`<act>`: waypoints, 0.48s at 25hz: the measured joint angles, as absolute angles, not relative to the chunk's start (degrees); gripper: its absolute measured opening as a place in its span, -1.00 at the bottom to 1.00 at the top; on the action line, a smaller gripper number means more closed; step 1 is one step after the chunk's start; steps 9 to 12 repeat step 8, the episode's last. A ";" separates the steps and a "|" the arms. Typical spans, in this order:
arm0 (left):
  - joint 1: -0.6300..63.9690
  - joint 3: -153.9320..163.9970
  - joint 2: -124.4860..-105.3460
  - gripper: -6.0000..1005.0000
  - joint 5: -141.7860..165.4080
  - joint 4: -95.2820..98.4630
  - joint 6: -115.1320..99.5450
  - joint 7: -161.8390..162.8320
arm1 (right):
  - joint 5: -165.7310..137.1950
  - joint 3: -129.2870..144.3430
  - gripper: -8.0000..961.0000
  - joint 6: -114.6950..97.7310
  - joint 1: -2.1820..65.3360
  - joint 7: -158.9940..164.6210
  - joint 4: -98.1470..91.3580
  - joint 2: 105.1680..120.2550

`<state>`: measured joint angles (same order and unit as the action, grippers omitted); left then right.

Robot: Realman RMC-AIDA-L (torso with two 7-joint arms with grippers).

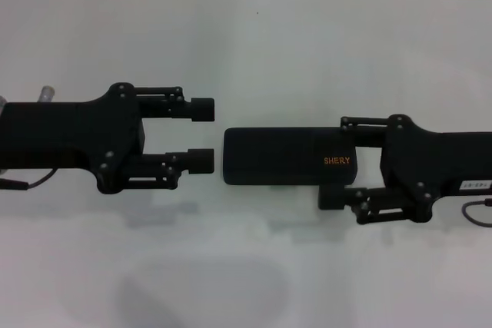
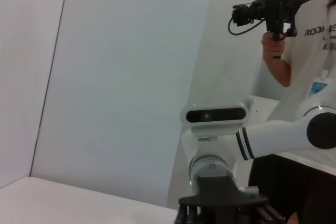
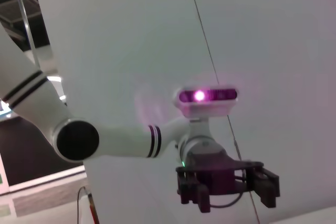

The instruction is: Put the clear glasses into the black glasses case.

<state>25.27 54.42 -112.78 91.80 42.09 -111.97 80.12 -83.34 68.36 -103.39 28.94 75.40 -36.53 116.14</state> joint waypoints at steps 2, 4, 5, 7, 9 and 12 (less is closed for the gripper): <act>25.04 54.56 -112.79 0.30 91.89 42.17 -111.99 80.10 | -83.27 69.04 0.42 -102.73 29.00 75.53 -36.79 116.14; 24.90 54.58 -112.77 0.30 91.90 42.25 -112.11 80.10 | -83.13 69.02 0.45 -102.55 28.93 75.54 -36.96 116.15; 24.86 54.56 -112.75 0.30 91.91 42.25 -112.21 80.10 | -83.07 68.96 0.46 -102.51 28.89 75.54 -37.02 116.17; 24.81 54.51 -112.72 0.30 91.93 42.25 -112.30 80.10 | -83.02 68.83 0.48 -102.49 28.89 75.58 -37.07 116.16; 24.79 54.49 -112.71 0.30 91.93 42.24 -112.32 80.10 | -83.01 68.76 0.48 -102.48 28.89 75.61 -37.09 116.14; 24.79 54.49 -112.71 0.30 91.93 42.24 -112.32 80.10 | -83.01 68.76 0.48 -102.48 28.89 75.61 -37.09 116.14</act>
